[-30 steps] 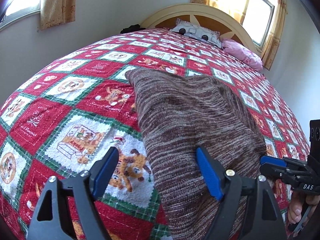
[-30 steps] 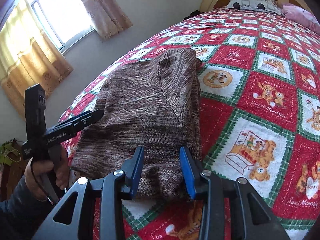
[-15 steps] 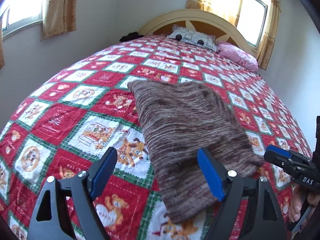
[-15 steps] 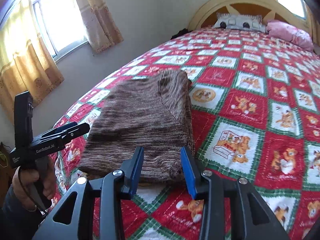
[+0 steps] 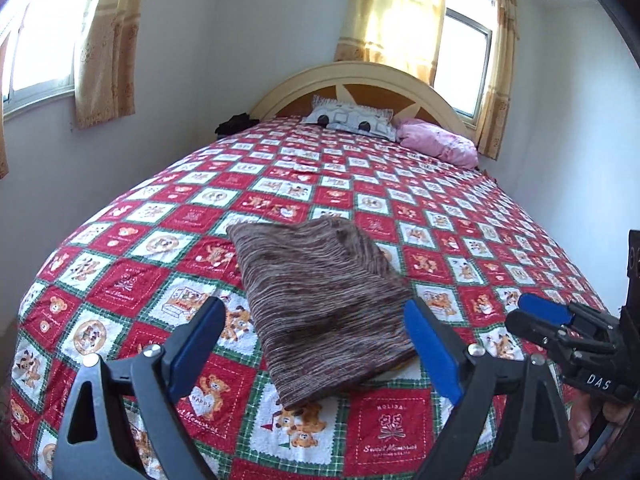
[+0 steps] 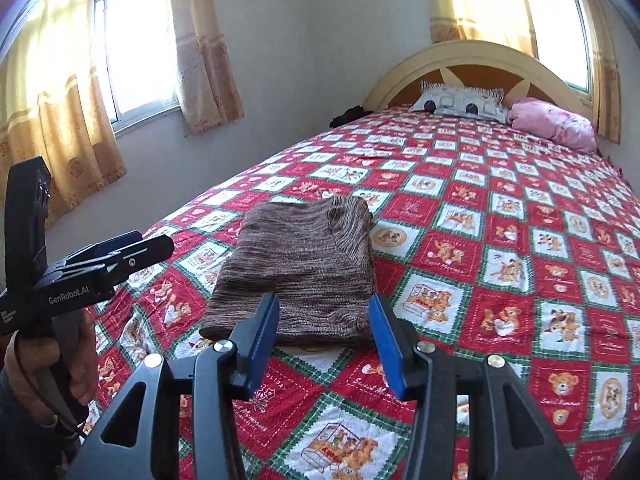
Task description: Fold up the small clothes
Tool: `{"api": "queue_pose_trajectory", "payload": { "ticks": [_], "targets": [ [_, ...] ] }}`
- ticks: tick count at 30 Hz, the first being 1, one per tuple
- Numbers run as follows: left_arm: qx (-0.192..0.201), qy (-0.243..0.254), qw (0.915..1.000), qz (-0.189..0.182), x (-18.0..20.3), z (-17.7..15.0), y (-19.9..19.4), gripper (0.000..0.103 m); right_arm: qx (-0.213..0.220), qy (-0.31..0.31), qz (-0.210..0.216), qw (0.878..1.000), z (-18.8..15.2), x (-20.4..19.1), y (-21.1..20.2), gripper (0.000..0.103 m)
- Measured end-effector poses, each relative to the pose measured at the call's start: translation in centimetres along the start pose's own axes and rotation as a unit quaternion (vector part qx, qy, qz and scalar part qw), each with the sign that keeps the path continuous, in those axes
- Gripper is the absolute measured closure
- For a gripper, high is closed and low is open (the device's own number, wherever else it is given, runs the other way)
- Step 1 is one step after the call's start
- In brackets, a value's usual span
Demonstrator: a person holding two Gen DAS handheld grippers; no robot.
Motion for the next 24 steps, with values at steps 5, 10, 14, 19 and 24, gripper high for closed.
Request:
{"api": "queue_pose_trajectory", "payload": {
  "ticks": [5,10,14,19,24],
  "targets": [
    [0.015,-0.004,0.9999,-0.005,0.3,0.2,-1.4,0.005,0.022,-0.009,-0.009,1.0,0.1,-0.7,-2.5,0.054],
    [0.024,-0.005,0.9997,-0.008,0.4,0.3,-2.1,0.005,0.033,-0.014,-0.019,0.999,0.3,-1.2,-3.6,0.053],
    [0.026,-0.01,0.9996,-0.011,0.2,0.3,-2.4,0.005,0.041,-0.022,-0.024,0.999,0.4,-1.7,-4.5,0.053],
    [0.026,-0.01,0.9995,-0.013,0.2,0.2,-2.6,0.005,0.047,-0.031,-0.031,0.998,0.5,-2.3,-5.3,0.053],
    [0.03,-0.008,0.9994,-0.017,0.4,0.3,-3.1,0.005,0.05,-0.036,-0.034,0.998,0.5,-2.7,-5.7,0.053]
  ]
}}
Point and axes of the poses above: each gripper's, at about its wrist camera, not at the fingertips, and y roughly the way its jaws point, x to its right, z to its top, the point moved 5 cm from there along y, roughly the way its jaws point, and after that the axes turned 3 degrees about -x, right-handed, at the moved point
